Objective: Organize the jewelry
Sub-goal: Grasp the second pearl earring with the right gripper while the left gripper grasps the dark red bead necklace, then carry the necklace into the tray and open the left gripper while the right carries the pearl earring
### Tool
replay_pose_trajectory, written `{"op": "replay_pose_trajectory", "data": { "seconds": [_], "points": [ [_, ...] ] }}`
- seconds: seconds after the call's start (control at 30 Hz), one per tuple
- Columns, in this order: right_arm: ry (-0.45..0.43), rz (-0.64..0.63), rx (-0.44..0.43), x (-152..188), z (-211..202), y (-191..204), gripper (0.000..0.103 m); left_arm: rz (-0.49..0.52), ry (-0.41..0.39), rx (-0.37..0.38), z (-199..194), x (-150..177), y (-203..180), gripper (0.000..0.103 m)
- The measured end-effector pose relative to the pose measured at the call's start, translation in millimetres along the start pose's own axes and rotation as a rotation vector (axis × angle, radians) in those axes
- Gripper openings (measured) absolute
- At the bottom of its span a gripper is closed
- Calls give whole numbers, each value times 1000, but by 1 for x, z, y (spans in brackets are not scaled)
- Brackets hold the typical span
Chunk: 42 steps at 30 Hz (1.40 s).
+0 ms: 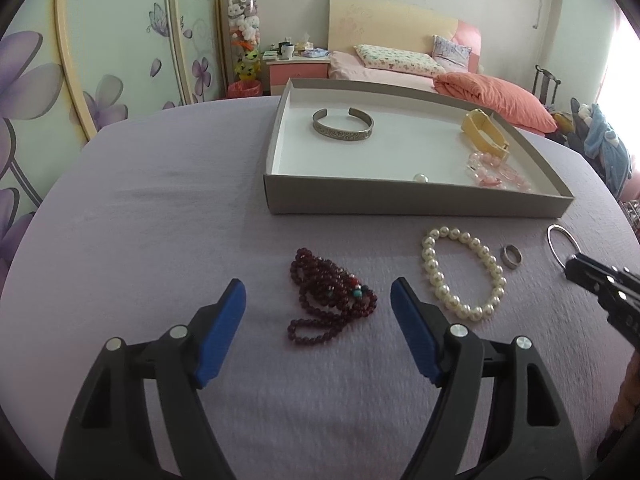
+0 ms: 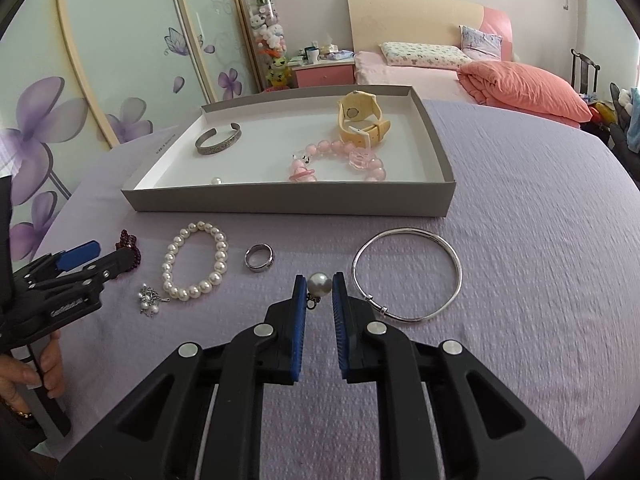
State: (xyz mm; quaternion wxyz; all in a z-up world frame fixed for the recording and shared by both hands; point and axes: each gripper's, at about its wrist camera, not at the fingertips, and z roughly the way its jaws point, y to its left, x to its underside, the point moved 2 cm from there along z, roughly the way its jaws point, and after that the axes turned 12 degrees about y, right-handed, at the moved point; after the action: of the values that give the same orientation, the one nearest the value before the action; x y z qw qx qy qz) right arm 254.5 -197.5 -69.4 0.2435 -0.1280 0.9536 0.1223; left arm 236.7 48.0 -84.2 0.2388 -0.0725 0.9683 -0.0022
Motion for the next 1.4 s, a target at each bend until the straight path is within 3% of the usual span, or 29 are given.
{"op": "replay_pose_trajectory", "data": {
  "seconds": [0.1,0.33,0.43,0.57,0.8,0.97,1.17,1.4],
  "points": [
    [3,0,-4,0,0,0,14,-17,12,-4,5,-4,-1,74],
    [2,3,-8,0,-1,-3,14,-9,29,-33,13,-6,-9,60],
    [0,5,-14,-1,-1,-2,14,3,27,-54,13,-7,-13,47],
    [1,4,-19,-1,-3,-1,14,28,20,-57,13,-9,-20,13],
    [-13,14,-26,-3,-11,-5,14,54,0,-39,1,-6,-17,8],
    [-52,19,-28,-9,-25,-7,14,69,-67,-5,-31,-9,-13,8],
    [-103,11,-30,-20,-40,-5,14,61,-146,55,-73,-23,-14,8],
    [-138,3,-35,-33,-46,0,14,38,-195,95,-94,-46,-17,8]
  ]
}}
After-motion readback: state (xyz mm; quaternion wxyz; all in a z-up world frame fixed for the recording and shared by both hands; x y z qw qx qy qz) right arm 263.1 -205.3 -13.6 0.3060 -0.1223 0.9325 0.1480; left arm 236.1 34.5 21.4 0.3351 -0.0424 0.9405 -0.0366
